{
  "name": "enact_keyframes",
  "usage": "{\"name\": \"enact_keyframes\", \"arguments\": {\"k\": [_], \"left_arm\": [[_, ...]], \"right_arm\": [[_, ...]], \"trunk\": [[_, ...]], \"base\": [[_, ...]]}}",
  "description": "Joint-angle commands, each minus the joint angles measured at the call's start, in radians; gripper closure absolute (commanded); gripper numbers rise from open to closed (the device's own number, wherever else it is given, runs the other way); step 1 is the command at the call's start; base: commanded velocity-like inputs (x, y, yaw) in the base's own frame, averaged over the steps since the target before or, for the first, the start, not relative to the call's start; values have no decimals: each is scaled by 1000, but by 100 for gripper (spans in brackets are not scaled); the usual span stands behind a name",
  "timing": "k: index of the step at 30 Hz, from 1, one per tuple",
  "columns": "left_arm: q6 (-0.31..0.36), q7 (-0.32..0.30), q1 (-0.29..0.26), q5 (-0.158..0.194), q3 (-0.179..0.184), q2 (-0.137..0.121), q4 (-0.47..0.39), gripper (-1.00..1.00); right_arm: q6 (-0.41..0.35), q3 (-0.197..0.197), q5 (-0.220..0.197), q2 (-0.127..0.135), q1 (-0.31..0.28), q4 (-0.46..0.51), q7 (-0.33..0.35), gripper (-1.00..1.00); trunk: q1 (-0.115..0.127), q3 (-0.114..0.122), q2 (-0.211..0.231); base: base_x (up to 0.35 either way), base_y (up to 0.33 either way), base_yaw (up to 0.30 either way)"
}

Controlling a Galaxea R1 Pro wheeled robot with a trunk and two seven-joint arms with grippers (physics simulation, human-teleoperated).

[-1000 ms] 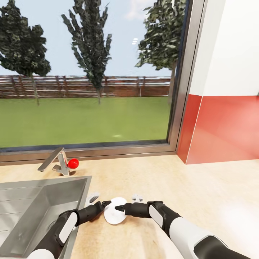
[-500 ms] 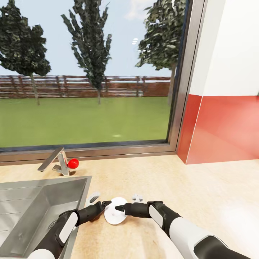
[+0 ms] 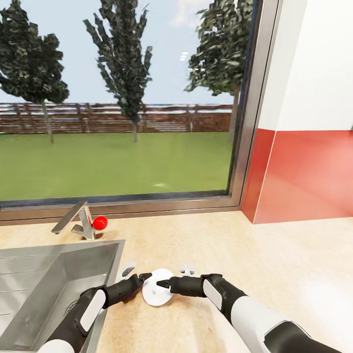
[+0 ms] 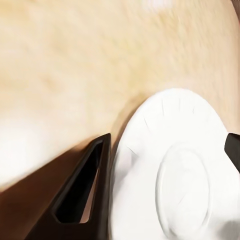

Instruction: Set up a coffee station on the kitchen countertop: keep the coffee maker on the countertop, move the bottle of coffee from the kitchen shelf to the counter next to the coffee maker, place a paper coffee filter on top of the coffee maker, put the saucer next to the coffee maker with the coffee cup on the saucer, and place the electric kettle next to the coffee maker.

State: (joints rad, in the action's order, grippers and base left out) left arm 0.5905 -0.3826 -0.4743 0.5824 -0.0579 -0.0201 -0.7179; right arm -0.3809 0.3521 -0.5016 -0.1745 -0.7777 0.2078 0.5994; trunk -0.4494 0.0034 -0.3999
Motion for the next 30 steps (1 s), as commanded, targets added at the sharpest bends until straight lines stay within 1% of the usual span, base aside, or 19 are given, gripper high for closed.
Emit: {"name": "enact_keyframes", "arguments": {"k": [1,6,7,30], "left_arm": [[9,1,0,0,-2,0,55,-100],[9,1,0,2,-2,0,55,-100],[9,1,0,2,-2,0,55,-100],[9,1,0,3,-1,0,55,-100]], "right_arm": [[-7,7,1,0,0,-1,-1,-100],[-7,7,1,0,0,-1,-1,-100],[-7,7,1,0,0,-1,-1,100],[-7,7,1,0,0,-1,-1,100]], "trunk": [[-1,-1,0],[-1,-1,0],[-1,-1,0],[-1,-1,0]], "base": [[0,0,0],[0,0,0],[0,0,0],[0,0,0]]}}
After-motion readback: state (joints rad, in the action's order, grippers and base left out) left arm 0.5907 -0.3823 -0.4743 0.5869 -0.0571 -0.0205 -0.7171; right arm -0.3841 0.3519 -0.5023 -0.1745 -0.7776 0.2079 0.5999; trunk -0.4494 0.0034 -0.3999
